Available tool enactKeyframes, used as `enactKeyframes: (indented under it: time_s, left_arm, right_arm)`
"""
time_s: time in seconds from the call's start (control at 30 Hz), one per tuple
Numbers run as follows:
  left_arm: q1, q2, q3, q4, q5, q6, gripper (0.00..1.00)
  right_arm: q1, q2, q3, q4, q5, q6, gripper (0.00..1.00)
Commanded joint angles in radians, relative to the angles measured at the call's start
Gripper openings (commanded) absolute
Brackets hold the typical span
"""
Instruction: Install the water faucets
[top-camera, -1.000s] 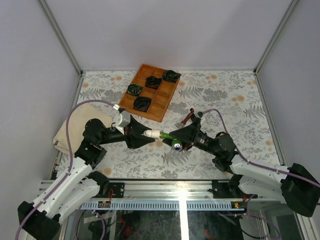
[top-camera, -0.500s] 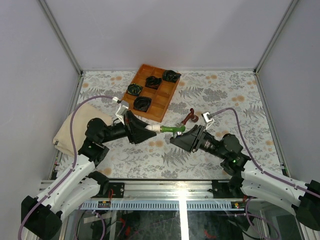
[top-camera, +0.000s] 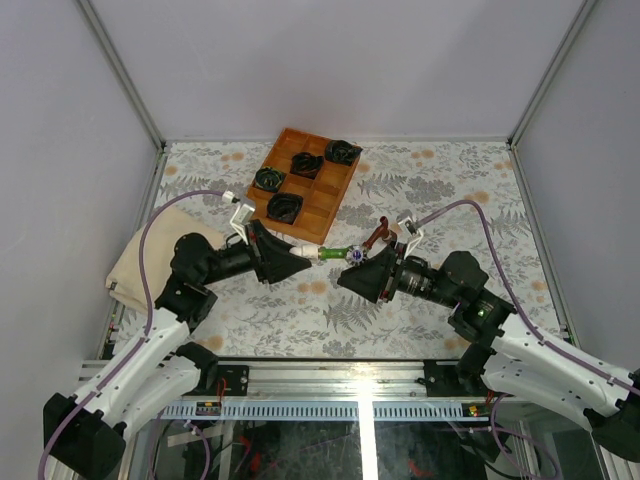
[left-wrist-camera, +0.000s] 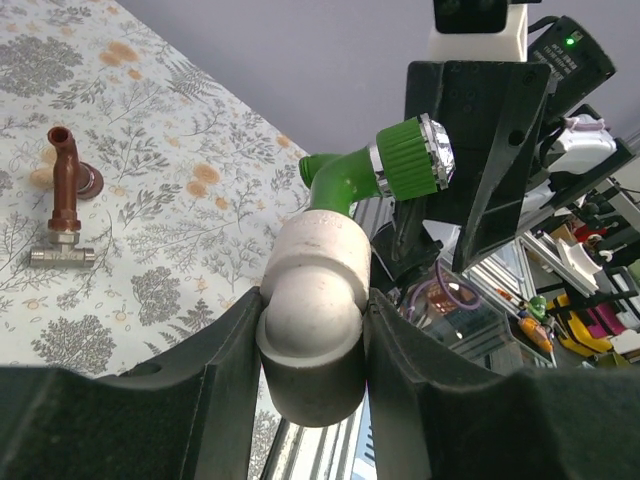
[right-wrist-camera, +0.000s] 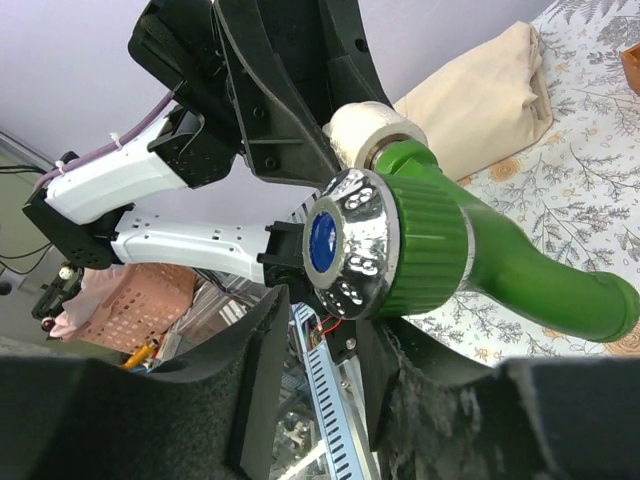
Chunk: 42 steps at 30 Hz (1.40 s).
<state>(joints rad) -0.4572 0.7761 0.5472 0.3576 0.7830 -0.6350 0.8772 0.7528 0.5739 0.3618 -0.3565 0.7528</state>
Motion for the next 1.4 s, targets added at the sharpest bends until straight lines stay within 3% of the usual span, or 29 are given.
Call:
enactKeyframes:
  time_s: [0.0, 0.2, 0.3, 0.47, 0.7, 0.9, 1.0, 1.2, 1.37]
  left_arm:
    - [0.006, 0.001, 0.060, -0.057, 0.050, 0.082, 0.00]
    - [0.006, 0.007, 0.081, -0.115, 0.123, 0.155, 0.00]
    - [0.006, 0.016, 0.083, -0.115, 0.120, 0.158, 0.00]
    - [0.007, 0.013, 0.057, -0.054, 0.077, 0.104, 0.00]
    - [0.031, 0.031, 0.027, 0.046, 0.062, -0.011, 0.00]
    - [0.054, 0.033, 0.023, 0.083, 0.103, -0.064, 0.00]
    - [0.062, 0.025, 0.026, 0.082, 0.148, -0.059, 0.00]
    - [0.063, 0.042, 0.067, 0.036, 0.281, -0.011, 0.00]
    - [0.062, 0.048, 0.100, -0.019, 0.286, 0.035, 0.00]
  right_arm:
    - [0.003, -0.008, 0.060, -0.002, 0.044, -0.038, 0.38]
    - [0.003, -0.019, 0.088, -0.058, 0.172, -0.035, 0.40]
    - [0.002, -0.014, 0.091, -0.011, 0.109, -0.011, 0.57]
    - [0.003, -0.033, 0.118, -0.066, 0.017, -0.067, 0.68]
    - [0.002, -0.128, 0.148, -0.228, -0.054, -0.286, 0.78]
    - [0.003, -0.206, 0.167, -0.391, 0.045, -0.471, 0.83]
    - [0.003, -0.239, 0.171, -0.453, 0.220, -0.524, 0.87]
    - [0.002, -0.098, 0.251, -0.480, 0.192, -0.560, 0.95]
    - [0.002, 0.027, 0.281, -0.374, 0.023, -0.487, 0.98]
